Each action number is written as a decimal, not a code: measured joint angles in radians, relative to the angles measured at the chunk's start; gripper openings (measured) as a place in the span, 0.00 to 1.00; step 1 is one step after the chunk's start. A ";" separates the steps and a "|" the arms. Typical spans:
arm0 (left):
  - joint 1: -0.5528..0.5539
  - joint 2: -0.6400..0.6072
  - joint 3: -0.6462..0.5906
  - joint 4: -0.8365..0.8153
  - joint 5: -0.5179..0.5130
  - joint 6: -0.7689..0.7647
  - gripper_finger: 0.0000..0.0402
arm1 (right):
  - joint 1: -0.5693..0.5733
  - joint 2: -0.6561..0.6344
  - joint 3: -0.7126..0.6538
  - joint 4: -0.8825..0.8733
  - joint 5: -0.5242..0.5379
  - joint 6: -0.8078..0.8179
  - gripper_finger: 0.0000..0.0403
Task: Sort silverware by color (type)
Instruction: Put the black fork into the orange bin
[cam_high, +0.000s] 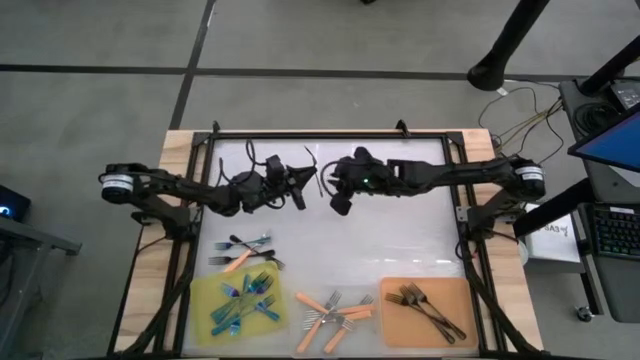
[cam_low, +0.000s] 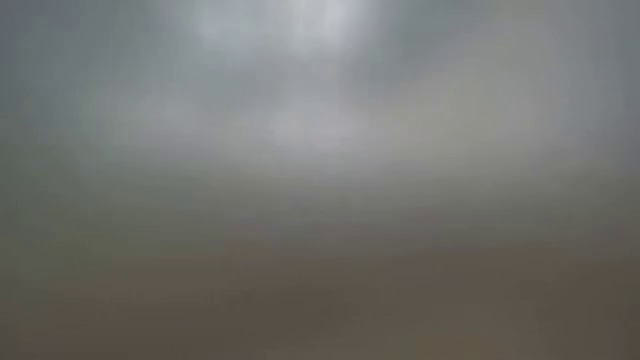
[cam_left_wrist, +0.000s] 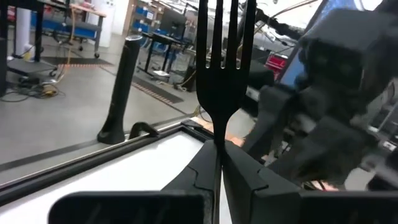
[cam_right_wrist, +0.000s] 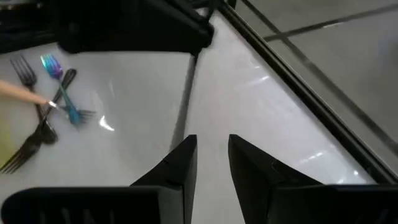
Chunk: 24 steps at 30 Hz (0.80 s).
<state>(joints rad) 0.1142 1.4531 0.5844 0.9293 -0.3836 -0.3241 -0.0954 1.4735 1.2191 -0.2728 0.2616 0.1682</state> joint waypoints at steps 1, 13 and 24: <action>-0.003 0.012 0.005 0.009 -0.013 0.000 0.00 | -0.004 0.017 0.000 0.017 0.004 0.000 0.20; -0.020 0.043 -0.004 0.029 -0.183 0.052 0.00 | -0.071 0.128 0.015 -0.009 0.002 -0.054 0.35; -0.020 0.052 -0.005 0.097 -0.235 0.071 0.00 | -0.080 0.157 0.013 0.223 0.042 -0.055 0.46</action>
<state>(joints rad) 0.0940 1.5047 0.5797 1.0261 -0.6189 -0.2529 -0.1753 1.6305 1.2324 -0.0502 0.3036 0.1136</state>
